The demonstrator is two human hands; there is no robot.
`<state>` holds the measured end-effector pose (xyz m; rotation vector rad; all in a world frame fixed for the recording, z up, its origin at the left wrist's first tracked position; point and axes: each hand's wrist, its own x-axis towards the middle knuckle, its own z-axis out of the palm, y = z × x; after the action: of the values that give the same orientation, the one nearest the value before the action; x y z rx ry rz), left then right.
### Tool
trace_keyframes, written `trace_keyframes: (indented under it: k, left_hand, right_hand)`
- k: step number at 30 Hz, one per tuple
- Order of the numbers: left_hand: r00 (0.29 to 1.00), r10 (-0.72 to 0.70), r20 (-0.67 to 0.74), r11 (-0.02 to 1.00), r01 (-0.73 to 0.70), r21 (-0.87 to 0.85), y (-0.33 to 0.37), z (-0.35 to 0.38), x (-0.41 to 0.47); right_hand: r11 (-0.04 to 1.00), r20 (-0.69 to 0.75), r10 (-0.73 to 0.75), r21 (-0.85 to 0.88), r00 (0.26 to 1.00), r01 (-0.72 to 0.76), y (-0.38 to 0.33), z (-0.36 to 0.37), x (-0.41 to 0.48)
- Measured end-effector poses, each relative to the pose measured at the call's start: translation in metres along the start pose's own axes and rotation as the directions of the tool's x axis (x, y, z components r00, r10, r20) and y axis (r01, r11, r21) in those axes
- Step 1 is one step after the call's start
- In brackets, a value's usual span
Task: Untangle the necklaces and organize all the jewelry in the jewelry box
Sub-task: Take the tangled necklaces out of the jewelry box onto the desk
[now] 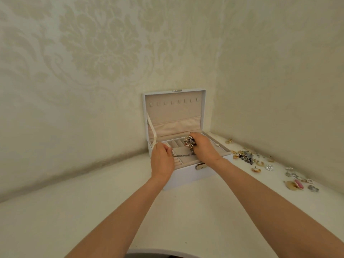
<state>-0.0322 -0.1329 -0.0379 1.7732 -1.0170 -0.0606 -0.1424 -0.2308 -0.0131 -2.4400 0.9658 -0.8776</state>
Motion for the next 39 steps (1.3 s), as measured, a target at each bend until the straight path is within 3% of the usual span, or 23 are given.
trace_keyframes:
  k: [5,10,19,27,34,36,39]
  left_hand:
    - [0.999,0.030,0.045,0.997,-0.033,0.064,-0.004,0.000,0.003]
    - [0.988,0.103,0.118,0.962,-0.129,0.241,-0.005,-0.001,0.005]
    - [0.956,0.182,0.232,0.973,-0.208,0.096,-0.005,-0.005,0.007]
    - [0.965,0.109,0.240,0.988,-0.132,0.080,-0.005,-0.005,0.010]
    - [0.962,0.127,0.242,0.991,-0.132,0.003,-0.003,-0.003,0.016]
    - [0.959,0.133,0.249,0.988,-0.147,0.038,-0.002,-0.002,0.017]
    - [0.954,0.177,0.241,0.969,-0.212,0.126,0.001,-0.003,0.017]
  right_hand:
    - [0.985,-0.026,-0.018,-0.171,1.000,0.013,0.001,0.002,-0.008]
    - [0.904,-0.050,-0.051,-0.426,0.997,0.025,-0.003,0.003,-0.026]
    - [0.866,-0.005,0.021,-0.499,1.000,-0.021,-0.017,-0.013,-0.046]
    - [0.884,-0.105,0.019,-0.464,0.994,-0.066,-0.025,-0.010,-0.059]
    - [0.886,-0.082,0.060,-0.454,0.995,-0.091,-0.025,-0.009,-0.052]
    - [0.913,-0.075,0.092,-0.393,0.993,-0.114,-0.021,-0.010,-0.047]
    - [0.967,-0.084,0.199,-0.147,0.976,-0.210,-0.014,-0.019,-0.036]
